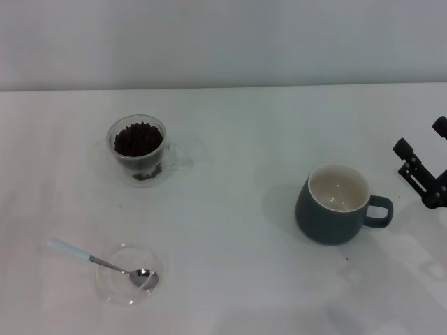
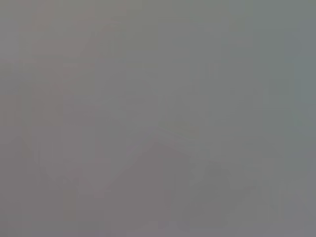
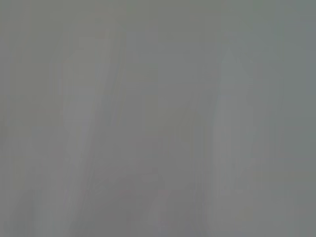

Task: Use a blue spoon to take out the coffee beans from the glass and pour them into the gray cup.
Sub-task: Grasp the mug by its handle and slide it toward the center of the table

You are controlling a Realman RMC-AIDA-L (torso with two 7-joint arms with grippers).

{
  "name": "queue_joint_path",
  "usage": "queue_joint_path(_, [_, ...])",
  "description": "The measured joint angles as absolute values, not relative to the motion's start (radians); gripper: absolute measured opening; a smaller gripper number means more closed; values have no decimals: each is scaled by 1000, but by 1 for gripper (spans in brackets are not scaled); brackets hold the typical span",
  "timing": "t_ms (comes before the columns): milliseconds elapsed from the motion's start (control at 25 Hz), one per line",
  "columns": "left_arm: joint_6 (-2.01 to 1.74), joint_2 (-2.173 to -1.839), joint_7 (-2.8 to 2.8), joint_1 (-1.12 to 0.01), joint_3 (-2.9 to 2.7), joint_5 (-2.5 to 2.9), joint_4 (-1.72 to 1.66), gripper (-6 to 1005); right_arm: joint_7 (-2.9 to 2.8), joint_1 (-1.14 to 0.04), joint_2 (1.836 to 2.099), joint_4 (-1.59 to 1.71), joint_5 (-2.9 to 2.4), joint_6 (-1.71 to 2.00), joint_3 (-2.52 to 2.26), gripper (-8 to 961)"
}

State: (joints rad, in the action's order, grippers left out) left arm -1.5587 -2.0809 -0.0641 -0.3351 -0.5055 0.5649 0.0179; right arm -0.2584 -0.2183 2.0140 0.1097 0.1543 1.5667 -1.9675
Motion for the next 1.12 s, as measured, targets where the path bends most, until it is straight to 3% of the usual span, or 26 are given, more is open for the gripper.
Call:
queue_joint_path(320, [-1558,-2084,-77,-329,-506,538,54,713,-318,-183,2005,82,163,1596,-1947,725])
queue_joint_path(1120, [-1537,-2081,-80,-343,-510,538,81,713,-353,-130,2014,12,38,1575,-2002,716])
